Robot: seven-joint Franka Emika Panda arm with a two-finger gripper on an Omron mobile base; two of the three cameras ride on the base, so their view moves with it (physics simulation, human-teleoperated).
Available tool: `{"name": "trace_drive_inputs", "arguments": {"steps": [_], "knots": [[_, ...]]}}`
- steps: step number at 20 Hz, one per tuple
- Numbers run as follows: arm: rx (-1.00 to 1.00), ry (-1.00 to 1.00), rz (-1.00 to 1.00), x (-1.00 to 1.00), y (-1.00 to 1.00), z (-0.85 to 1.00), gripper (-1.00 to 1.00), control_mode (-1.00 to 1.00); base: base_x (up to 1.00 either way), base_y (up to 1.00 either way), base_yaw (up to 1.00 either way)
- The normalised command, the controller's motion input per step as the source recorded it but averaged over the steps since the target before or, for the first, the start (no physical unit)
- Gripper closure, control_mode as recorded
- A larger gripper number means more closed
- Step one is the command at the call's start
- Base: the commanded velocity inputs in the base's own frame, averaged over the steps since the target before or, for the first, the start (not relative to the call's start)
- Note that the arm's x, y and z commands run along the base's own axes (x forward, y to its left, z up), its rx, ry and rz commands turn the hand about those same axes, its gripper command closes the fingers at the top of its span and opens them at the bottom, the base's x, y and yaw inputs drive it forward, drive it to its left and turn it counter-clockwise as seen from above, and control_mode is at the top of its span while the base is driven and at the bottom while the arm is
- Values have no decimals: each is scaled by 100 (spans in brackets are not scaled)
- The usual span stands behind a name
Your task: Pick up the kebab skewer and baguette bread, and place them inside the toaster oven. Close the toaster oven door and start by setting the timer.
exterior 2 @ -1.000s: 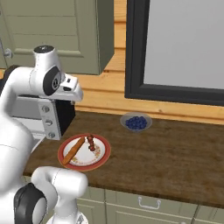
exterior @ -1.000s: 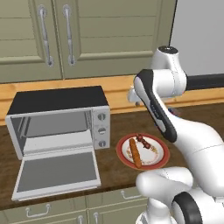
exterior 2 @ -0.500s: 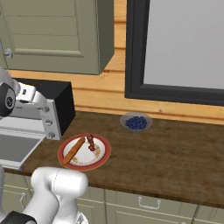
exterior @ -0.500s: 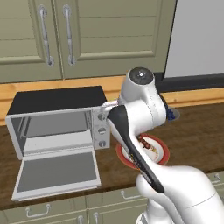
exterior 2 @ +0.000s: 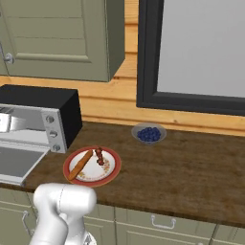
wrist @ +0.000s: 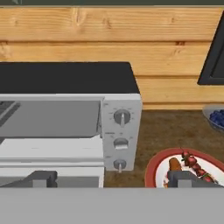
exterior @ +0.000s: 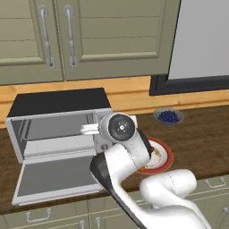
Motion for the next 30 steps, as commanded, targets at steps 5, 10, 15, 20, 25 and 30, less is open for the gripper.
{"name": "trace_drive_inputs", "arguments": {"steps": [5,10,15,20,25,30], "knots": [[12,-6,-2,-40,80,-23,-100,-100,0,0,0],[6,-5,-6,-10,46,-6,-100,-100,0,0,0],[0,-1,-2,34,11,-1,-100,-100,0,0,0],[-12,1,0,59,35,-16,-100,-100,0,0,0],[-3,-3,10,33,4,-62,-100,-100,0,0,0],[0,-3,0,62,2,-12,-100,-100,0,0,0]]}}
